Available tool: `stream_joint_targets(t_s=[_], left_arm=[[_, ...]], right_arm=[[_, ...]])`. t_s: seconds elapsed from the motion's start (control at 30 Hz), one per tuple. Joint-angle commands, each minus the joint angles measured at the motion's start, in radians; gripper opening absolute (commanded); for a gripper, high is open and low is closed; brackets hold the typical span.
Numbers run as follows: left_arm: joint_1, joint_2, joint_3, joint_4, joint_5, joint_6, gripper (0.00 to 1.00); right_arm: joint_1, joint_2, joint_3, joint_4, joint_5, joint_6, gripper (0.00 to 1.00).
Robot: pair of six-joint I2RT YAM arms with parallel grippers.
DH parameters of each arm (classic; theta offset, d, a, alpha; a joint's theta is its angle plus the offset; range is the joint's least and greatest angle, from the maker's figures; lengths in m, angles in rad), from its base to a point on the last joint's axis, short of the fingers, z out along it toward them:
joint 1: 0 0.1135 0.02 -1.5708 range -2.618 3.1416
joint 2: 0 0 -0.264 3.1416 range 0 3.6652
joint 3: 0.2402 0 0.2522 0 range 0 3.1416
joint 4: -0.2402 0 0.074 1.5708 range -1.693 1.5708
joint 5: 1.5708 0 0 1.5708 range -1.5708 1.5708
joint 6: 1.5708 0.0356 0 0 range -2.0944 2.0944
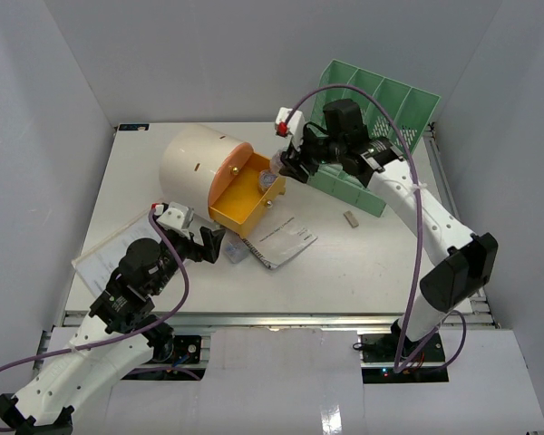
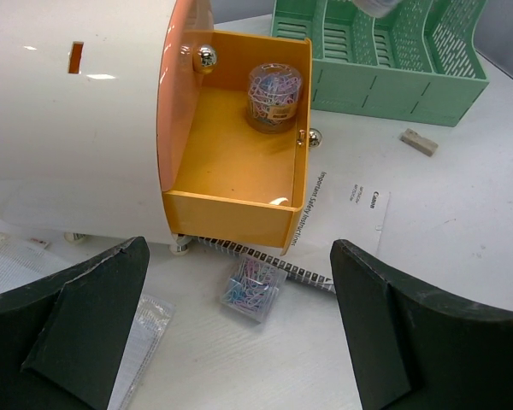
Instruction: Organize the desk
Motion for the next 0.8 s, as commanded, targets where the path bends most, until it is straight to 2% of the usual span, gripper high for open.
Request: stream_joint_targets(t_s=[0.0, 0.13, 0.5, 0.63, 0.77], left_arm=[[0.008, -0.007, -0.003, 0.005, -0.02, -0.005, 0.98], [0.008, -0.008, -0.001, 0.005, -0.023, -0.005, 0.98], [0.009, -0.008, -0.003, 0.006, -0.005, -0.005, 0.98], [0.009, -0.006, -0.003, 0.007, 0.005, -0.005, 0.98], [0.009, -0.008, -0.003, 0.007, 0.007, -0.006, 0.98]], right_arm=[[0.089, 0.122, 0.136, -0.02, -0.012, 0.048, 0.2], [0.156, 0.202, 0.191, 0.001, 0.037, 0.07, 0.21], [0.176, 0.33, 0.213, 0.024, 0.171, 0.07, 0.26], [0.176, 0.355, 0.213, 0.025, 0.211, 0.067, 0.39], [0.177, 0.361, 0.205, 0.025, 0.244, 0.065, 0.64]])
